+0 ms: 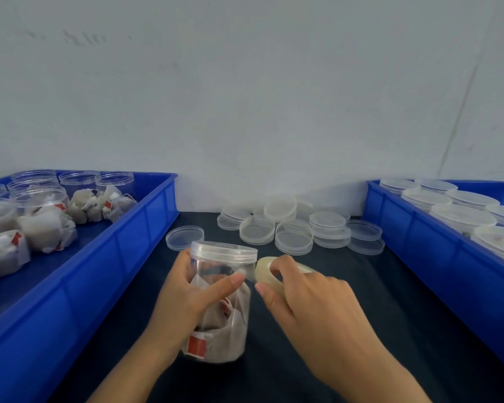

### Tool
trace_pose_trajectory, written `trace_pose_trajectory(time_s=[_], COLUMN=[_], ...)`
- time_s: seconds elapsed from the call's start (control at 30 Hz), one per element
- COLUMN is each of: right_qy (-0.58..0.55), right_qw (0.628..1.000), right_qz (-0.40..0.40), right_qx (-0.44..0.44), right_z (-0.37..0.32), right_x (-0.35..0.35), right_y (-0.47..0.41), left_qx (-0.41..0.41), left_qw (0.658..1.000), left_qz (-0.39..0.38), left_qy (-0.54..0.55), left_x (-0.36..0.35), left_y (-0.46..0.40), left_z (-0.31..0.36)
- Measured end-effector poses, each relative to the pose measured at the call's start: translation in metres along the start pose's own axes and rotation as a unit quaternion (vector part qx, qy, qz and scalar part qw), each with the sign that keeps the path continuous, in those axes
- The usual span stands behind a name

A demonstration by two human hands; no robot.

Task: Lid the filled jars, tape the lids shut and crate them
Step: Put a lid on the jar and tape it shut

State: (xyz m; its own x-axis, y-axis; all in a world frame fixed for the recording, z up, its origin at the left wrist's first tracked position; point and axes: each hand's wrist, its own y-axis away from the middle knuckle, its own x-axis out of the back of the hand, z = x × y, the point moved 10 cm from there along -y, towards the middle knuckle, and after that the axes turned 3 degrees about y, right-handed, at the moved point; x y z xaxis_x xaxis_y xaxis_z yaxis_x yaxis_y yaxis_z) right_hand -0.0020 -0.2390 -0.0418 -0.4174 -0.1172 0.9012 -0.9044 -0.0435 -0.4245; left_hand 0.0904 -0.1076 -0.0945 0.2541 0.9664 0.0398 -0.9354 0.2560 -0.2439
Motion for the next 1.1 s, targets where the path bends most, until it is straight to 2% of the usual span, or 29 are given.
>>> trace_pose_trajectory(time_s=[0.27,0.53,0.73,1.1], right_qy=[-0.092,-0.151,-0.104,-0.105], right_qw=[0.993,0.987,0.994,0.994], right_qz=[-0.042,-0.011,0.025,-0.023], right_qx=[-0.054,-0.053,-0.001,-0.018], right_z=[0.004,0.005,0.01,0.027], right_x=[-0.013,-0.005,0.023,0.007], right_y=[0.001,0.0,0.001,-0.005], left_qx=[-0.047,-0.062,-0.061,-0.067], left_qw=[0.998,0.997,0.998,0.997], left_qz=[0.03,0.018,0.002,-0.049], left_qy=[-0.033,-0.031,-0.007,-0.002], left_x=[-0.004,-0.005,-0.009,-0.016], left_y=[0.004,0.004,0.003,0.002], left_z=[0.001,0.003,0.008,0.008])
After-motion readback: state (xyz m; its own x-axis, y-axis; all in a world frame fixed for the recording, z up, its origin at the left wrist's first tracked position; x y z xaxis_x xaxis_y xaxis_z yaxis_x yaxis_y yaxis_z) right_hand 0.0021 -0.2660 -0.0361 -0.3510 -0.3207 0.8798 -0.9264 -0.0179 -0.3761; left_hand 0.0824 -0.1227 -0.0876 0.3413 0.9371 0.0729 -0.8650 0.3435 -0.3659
